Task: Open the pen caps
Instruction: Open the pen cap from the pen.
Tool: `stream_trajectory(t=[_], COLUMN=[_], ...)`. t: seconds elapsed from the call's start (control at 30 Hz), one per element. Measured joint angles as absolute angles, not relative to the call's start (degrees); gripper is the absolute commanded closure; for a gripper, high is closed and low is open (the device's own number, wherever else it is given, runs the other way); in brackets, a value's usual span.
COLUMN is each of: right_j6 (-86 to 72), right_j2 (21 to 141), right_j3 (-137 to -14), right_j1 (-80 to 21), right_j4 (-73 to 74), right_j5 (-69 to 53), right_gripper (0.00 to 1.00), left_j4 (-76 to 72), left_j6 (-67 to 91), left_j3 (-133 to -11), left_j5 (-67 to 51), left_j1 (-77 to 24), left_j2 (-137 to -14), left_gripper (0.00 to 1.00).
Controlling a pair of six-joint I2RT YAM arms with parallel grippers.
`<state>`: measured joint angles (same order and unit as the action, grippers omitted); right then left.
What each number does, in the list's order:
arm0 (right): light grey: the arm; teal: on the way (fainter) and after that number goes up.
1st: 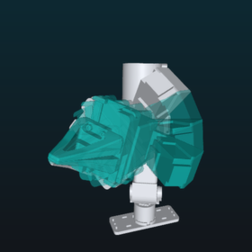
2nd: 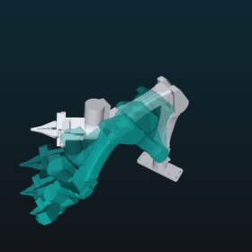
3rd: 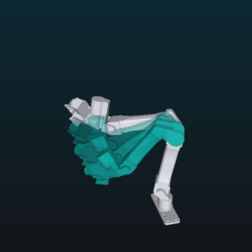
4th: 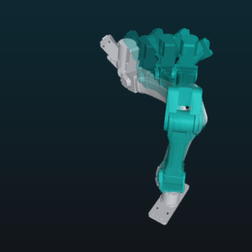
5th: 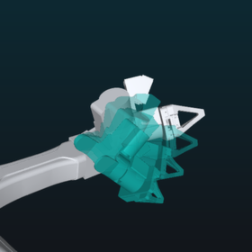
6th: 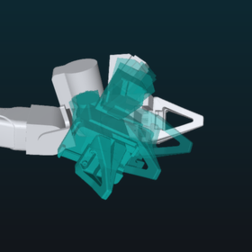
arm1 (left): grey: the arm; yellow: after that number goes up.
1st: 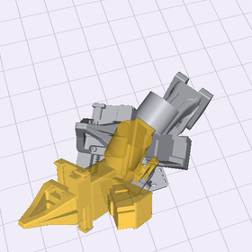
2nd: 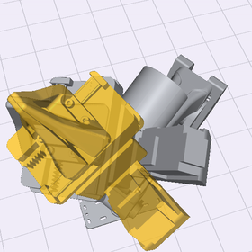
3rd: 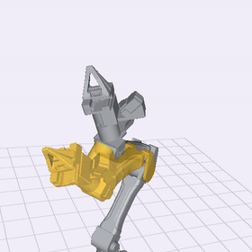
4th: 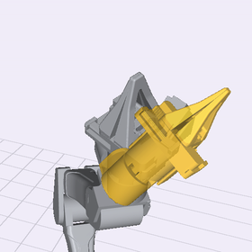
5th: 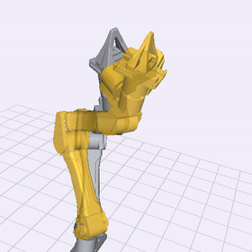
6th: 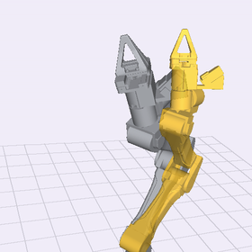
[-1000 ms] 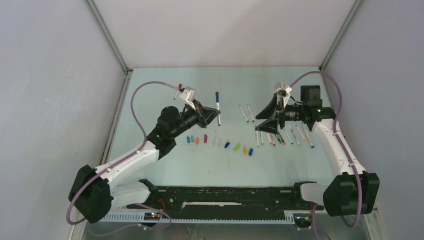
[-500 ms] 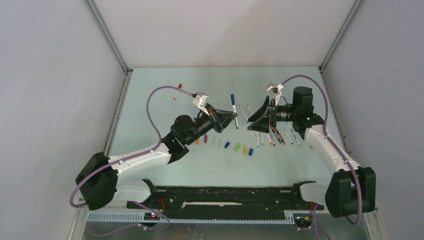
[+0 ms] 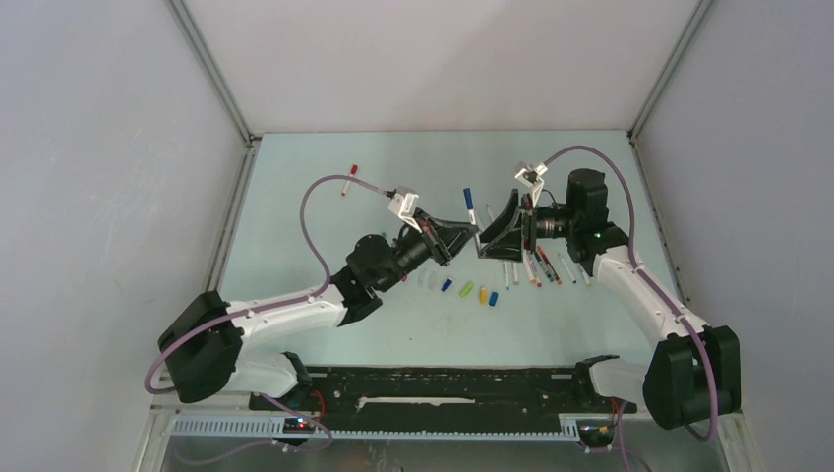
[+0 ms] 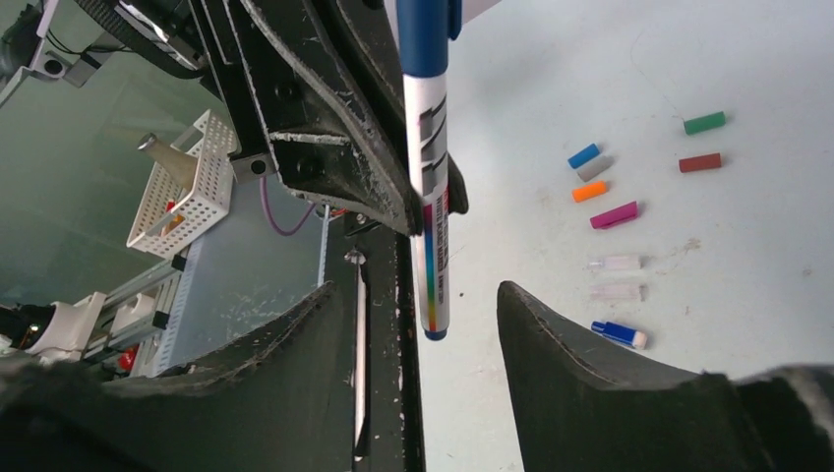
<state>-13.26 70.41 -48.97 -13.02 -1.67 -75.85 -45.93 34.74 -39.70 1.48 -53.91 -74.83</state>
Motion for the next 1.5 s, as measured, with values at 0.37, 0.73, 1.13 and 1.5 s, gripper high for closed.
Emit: stream_trajectory(t=[0.37,0.73,1.13,1.5], right_j6=[-14.3,-14.7,-14.1,-9.3], right_j2=[71.1,71.2,71.3,71.3], right_j3=[-49.0,-48.9,-48.9,-48.9], right_j1=[-13.9,-14.3,-14.2,-14.1], right_j4=[-2.3,-3.2,-3.5,-2.7], right_j5=[-76.5,-77.3,-79.4,-85.6], right_gripper=[0.62,1.00,1.00,1.00], left_j4=[-48.1,-49.2,-46.1,-39.4], left_j6=[35.0,35.5,34.9,28.6], left_j3=[-40.4,-41.2,-41.3,-41.2], left_j5=[2.8,2.9,3.9,8.6], left_j1=[-55.8,-56.6,-56.9,-56.9], left_j2=[-76.2,-77.5,-75.7,-62.7], left_gripper=[1.00,0.94,0.16,0.00])
